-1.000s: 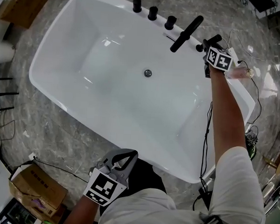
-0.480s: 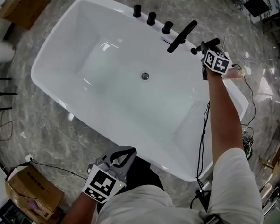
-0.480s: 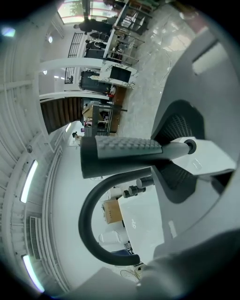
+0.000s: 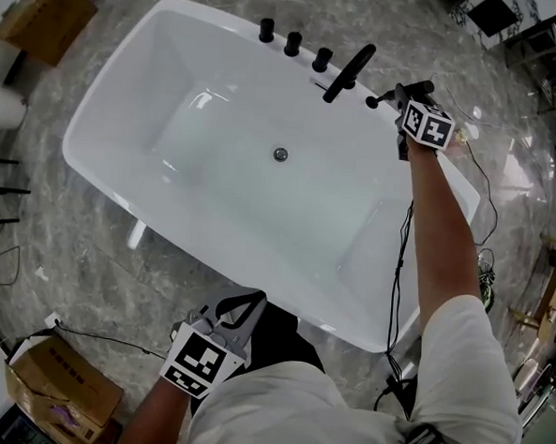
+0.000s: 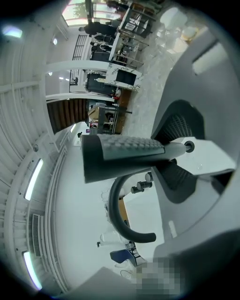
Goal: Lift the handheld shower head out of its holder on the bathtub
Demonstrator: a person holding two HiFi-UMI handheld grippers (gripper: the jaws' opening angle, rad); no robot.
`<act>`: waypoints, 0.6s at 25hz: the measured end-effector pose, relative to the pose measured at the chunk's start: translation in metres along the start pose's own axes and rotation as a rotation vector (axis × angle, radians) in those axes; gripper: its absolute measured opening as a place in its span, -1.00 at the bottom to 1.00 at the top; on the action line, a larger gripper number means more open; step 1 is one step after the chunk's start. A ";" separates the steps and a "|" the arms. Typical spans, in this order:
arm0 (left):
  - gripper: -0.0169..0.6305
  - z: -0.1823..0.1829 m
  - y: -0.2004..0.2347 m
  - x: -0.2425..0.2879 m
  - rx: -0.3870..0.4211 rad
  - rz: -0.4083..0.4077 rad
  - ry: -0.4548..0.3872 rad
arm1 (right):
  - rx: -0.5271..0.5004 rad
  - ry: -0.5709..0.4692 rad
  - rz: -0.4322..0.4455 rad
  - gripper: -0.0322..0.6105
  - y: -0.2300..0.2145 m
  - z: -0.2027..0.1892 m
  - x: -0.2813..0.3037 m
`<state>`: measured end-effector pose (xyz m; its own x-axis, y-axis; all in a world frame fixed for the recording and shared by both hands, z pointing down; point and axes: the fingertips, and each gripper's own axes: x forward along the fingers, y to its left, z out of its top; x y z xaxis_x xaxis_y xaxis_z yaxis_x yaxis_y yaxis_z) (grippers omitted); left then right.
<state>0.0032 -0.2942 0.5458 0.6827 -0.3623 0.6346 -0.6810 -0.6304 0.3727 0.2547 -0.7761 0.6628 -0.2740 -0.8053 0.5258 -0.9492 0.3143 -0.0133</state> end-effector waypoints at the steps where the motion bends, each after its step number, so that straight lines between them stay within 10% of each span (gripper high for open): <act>1: -0.93 0.000 -0.001 -0.003 0.002 0.000 -0.003 | -0.004 -0.003 -0.001 -0.44 0.001 0.004 -0.005; 15: -0.93 -0.001 -0.026 -0.045 0.054 -0.001 -0.039 | -0.048 -0.071 0.008 -0.44 0.023 0.056 -0.079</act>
<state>-0.0100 -0.2607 0.5088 0.6942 -0.3875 0.6066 -0.6656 -0.6663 0.3361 0.2458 -0.7332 0.5735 -0.2932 -0.8357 0.4644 -0.9390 0.3430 0.0243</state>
